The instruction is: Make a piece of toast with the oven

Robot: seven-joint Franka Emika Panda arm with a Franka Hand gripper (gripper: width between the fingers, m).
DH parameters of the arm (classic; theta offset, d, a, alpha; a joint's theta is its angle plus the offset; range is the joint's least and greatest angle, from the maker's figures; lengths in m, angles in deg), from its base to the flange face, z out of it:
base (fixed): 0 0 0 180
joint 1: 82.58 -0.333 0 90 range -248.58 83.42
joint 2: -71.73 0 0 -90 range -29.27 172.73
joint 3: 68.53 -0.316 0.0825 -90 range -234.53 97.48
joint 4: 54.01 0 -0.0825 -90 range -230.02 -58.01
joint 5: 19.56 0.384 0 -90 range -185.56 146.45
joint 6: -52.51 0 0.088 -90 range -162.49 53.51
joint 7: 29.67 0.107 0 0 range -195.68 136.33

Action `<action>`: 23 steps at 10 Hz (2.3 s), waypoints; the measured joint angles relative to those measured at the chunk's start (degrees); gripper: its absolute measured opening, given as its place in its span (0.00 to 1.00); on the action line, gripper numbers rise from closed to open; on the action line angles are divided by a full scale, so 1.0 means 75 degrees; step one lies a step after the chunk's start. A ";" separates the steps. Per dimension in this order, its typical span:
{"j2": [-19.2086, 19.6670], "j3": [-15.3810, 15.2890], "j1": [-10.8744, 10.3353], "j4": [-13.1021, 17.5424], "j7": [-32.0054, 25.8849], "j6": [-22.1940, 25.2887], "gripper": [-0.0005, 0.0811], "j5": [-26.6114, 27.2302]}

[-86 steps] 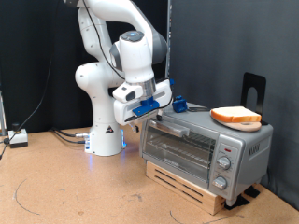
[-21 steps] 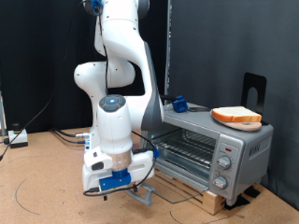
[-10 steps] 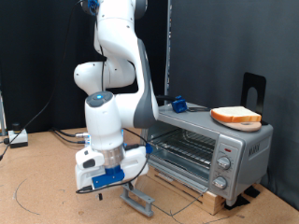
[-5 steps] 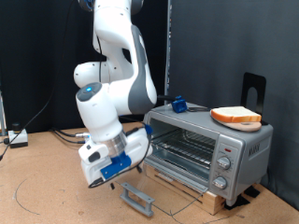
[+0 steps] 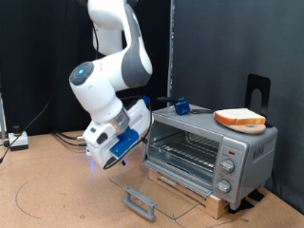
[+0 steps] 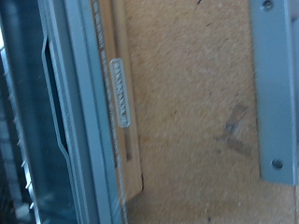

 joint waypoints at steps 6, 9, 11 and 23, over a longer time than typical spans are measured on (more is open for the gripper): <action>-0.0785 -0.0037 -0.0099 -0.0072 -0.1580 0.1159 1.00 0.0590; -0.1347 -0.0135 -0.0214 0.0055 -0.3175 0.1868 1.00 0.0681; -0.1804 -0.0294 -0.0280 0.0087 -0.3675 0.2346 1.00 0.0344; -0.4359 -0.0858 -0.0696 -0.0417 -0.5799 0.2677 1.00 0.0969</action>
